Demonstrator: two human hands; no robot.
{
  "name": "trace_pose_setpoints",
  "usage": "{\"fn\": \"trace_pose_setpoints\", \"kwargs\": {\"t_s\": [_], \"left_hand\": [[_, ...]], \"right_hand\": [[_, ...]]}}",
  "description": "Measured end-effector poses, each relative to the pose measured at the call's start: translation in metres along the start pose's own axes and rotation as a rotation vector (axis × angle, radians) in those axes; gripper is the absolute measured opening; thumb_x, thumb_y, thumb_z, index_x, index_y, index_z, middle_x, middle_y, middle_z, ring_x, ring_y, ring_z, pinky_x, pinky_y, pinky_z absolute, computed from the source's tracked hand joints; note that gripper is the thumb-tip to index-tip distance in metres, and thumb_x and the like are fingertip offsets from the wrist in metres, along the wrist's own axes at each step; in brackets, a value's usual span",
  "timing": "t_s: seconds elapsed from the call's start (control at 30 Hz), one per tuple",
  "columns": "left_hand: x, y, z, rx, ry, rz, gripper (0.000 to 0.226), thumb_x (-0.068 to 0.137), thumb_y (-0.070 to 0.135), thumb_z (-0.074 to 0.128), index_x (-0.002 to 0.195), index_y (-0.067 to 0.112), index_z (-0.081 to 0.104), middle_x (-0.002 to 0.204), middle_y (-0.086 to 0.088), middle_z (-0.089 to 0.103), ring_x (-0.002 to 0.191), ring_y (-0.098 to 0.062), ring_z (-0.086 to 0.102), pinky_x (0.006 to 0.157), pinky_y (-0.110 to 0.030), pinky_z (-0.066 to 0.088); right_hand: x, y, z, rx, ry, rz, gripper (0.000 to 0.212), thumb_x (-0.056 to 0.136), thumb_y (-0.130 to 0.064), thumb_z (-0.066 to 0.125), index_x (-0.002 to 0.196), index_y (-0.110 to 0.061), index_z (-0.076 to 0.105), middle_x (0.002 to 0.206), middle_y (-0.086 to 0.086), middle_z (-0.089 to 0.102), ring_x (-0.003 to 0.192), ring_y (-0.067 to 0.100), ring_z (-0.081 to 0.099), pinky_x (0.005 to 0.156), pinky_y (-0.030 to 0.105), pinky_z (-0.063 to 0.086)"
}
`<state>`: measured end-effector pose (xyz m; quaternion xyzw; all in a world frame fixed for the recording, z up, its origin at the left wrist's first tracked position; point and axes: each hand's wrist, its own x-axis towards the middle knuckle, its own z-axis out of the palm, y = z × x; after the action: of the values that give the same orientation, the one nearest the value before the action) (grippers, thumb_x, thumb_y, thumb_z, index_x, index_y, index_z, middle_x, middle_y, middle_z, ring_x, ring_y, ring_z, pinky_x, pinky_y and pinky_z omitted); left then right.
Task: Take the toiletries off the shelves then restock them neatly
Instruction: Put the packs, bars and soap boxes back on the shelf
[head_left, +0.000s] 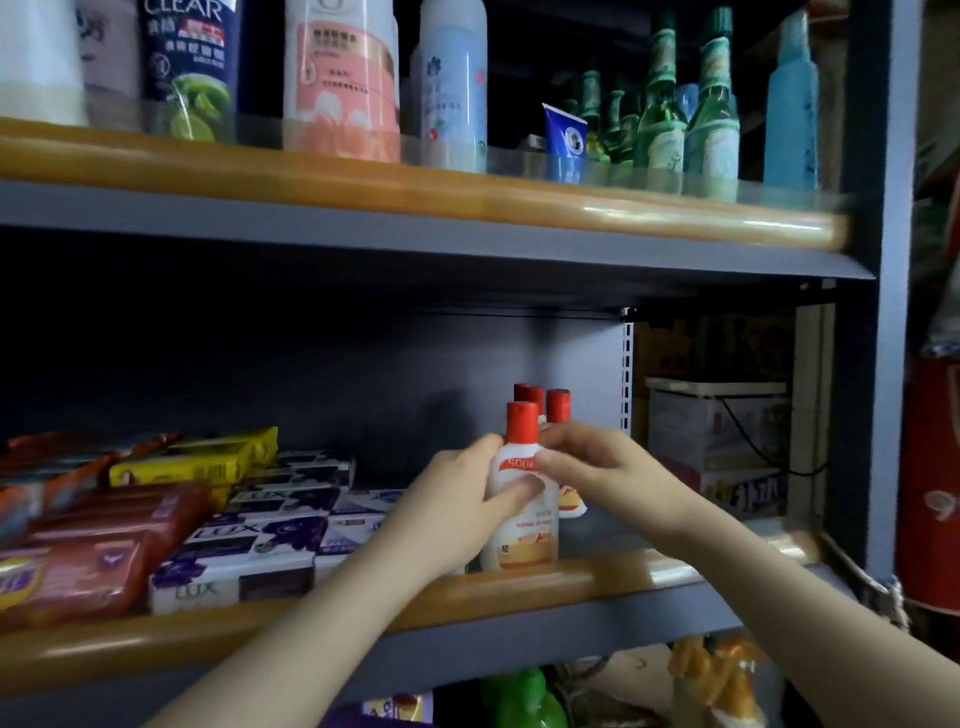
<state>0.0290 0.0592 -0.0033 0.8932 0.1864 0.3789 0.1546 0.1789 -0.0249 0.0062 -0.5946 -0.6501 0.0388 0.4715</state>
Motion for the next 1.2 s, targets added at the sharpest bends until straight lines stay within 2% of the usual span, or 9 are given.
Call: {"fn": "trace_pose_setpoints", "kwargs": {"t_s": [0.1,0.2,0.3,0.47,0.63,0.77,1.0,1.1,1.2], "left_hand": [[-0.005,0.004,0.001,0.183,0.045,0.014,0.021,0.091,0.047,0.046,0.100,0.028,0.045,0.094,0.010,0.055,0.082,-0.010,0.056,0.064,-0.023,0.041],[-0.016,0.004,0.007,0.514,0.264,0.130,0.038,0.092,0.046,0.038,0.113,0.016,0.051,0.098,0.002,0.061,0.087,-0.021,0.061,0.063,-0.031,0.049],[-0.033,-0.006,0.018,0.710,0.442,0.290,0.042,0.085,0.042,0.038,0.095,0.010,0.062,0.081,-0.005,0.061,0.072,-0.025,0.060,0.053,-0.031,0.048],[-0.043,-0.015,0.026,0.753,0.437,0.505,0.030,0.089,0.032,0.046,0.073,0.012,0.062,0.068,-0.003,0.056,0.065,-0.024,0.055,0.054,-0.034,0.043],[-0.049,-0.015,0.031,0.795,0.428,0.521,0.025,0.091,0.025,0.048,0.076,0.012,0.062,0.069,-0.004,0.057,0.069,-0.025,0.055,0.057,-0.035,0.045],[-0.052,-0.014,0.032,0.771,0.419,0.508,0.023,0.090,0.024,0.048,0.080,0.012,0.064,0.072,-0.004,0.059,0.070,-0.024,0.056,0.059,-0.035,0.047],[-0.054,-0.015,0.032,0.764,0.391,0.495,0.025,0.092,0.023,0.043,0.079,0.014,0.062,0.071,-0.002,0.057,0.066,-0.021,0.056,0.058,-0.033,0.044],[-0.053,-0.016,0.031,0.748,0.376,0.503,0.025,0.091,0.020,0.043,0.078,0.013,0.062,0.070,-0.002,0.057,0.065,-0.021,0.056,0.057,-0.034,0.044],[-0.049,-0.019,0.030,0.750,0.387,0.530,0.020,0.088,0.016,0.048,0.074,0.014,0.062,0.066,-0.001,0.055,0.061,-0.021,0.055,0.056,-0.034,0.042]], "right_hand": [[-0.007,0.001,0.005,0.041,-0.196,0.051,0.027,0.083,-0.019,0.069,0.108,-0.017,0.060,0.097,-0.004,0.069,0.087,0.007,0.065,0.075,0.020,0.049],[-0.007,0.003,0.005,-0.003,-0.138,0.043,0.025,0.082,-0.012,0.070,0.104,-0.014,0.059,0.098,0.002,0.069,0.087,0.010,0.064,0.078,0.022,0.051],[-0.007,0.008,-0.003,0.048,-0.055,0.096,0.028,0.079,-0.007,0.071,0.102,-0.015,0.058,0.099,0.006,0.068,0.092,0.020,0.065,0.084,0.032,0.054],[-0.001,0.021,-0.019,-0.076,0.002,0.213,0.035,0.079,-0.008,0.071,0.110,-0.012,0.054,0.099,0.002,0.065,0.091,0.016,0.062,0.083,0.033,0.053],[0.006,0.025,-0.020,-0.101,-0.010,0.296,0.035,0.082,-0.015,0.067,0.115,-0.013,0.053,0.097,-0.004,0.061,0.080,0.006,0.058,0.062,0.016,0.044],[0.014,0.029,-0.020,-0.180,0.025,0.292,0.040,0.084,-0.013,0.065,0.122,-0.013,0.050,0.099,-0.004,0.058,0.073,0.002,0.055,0.054,0.013,0.040],[0.021,0.037,-0.013,-0.436,0.125,0.311,0.050,0.081,-0.024,0.071,0.123,-0.013,0.045,0.108,0.006,0.062,0.085,0.017,0.057,0.073,0.031,0.050],[0.017,0.033,-0.010,-0.587,0.238,0.328,0.052,0.081,-0.035,0.070,0.120,-0.015,0.043,0.101,0.006,0.063,0.082,0.020,0.059,0.069,0.036,0.052],[-0.008,0.017,-0.009,-0.610,0.436,0.140,0.040,0.089,-0.038,0.058,0.116,-0.012,0.045,0.084,0.003,0.057,0.074,0.020,0.055,0.060,0.034,0.046]]}}
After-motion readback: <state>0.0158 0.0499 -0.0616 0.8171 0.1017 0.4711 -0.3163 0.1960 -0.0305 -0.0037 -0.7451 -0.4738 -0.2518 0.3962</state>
